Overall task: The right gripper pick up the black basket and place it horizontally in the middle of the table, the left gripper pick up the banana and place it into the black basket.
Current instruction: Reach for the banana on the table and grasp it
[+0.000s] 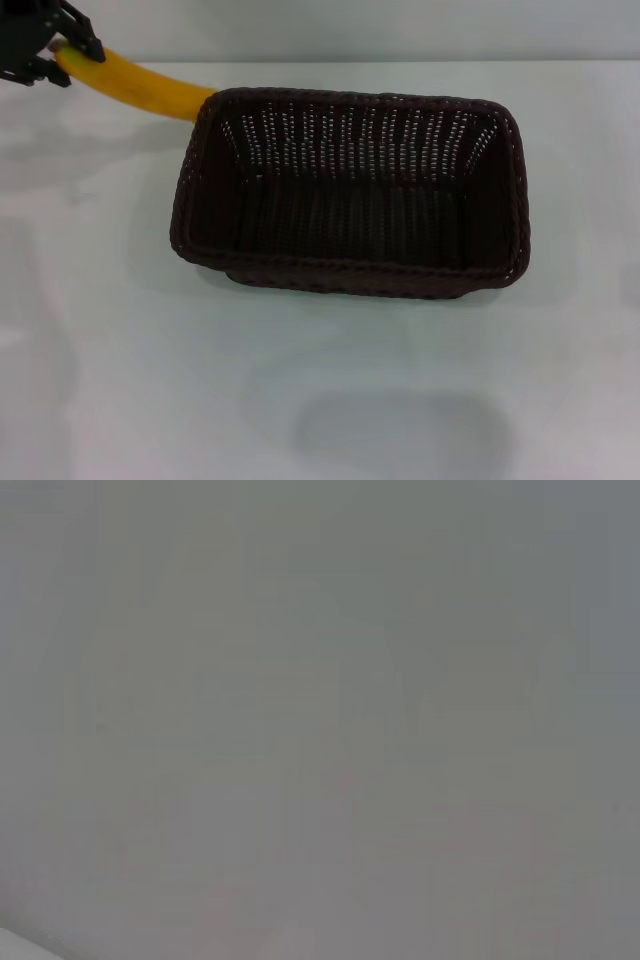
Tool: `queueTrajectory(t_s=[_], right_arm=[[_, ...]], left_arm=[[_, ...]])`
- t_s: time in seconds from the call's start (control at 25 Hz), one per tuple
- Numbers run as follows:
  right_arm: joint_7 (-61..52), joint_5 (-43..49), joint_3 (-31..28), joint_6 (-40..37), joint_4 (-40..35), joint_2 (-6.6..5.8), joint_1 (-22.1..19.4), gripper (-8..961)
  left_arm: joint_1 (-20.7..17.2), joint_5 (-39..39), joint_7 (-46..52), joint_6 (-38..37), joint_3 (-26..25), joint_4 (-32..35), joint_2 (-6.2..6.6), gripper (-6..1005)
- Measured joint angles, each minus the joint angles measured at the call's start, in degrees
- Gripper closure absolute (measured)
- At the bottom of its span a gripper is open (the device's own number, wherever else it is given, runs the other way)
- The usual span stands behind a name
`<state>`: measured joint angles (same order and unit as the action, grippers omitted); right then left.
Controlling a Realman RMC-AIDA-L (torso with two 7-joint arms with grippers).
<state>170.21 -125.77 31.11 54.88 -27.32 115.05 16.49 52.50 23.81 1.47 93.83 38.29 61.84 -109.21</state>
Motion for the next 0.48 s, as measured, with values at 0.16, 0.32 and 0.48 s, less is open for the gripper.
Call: queueTrajectory(t_s=[0.16, 0.32, 0.48], right_arm=[[0.00, 0.00, 0.00, 0.08, 0.21, 0.00, -0.03, 606], [-0.01, 0.00, 0.00, 0.40, 0.38, 0.00, -0.04, 606], [-0.08, 0.00, 0.00, 1.37, 0.39, 0.00, 0.02, 605]], left_arm=[[-0.43, -0.16, 0.70, 0.10, -0.05, 1.42, 0.84, 563], [-0.54, 0.28, 0.54, -0.51, -0.15, 1.92, 1.70, 564], [-0.10, -0.71, 0.31, -0.66, 0.08, 2.31, 2.23, 564]])
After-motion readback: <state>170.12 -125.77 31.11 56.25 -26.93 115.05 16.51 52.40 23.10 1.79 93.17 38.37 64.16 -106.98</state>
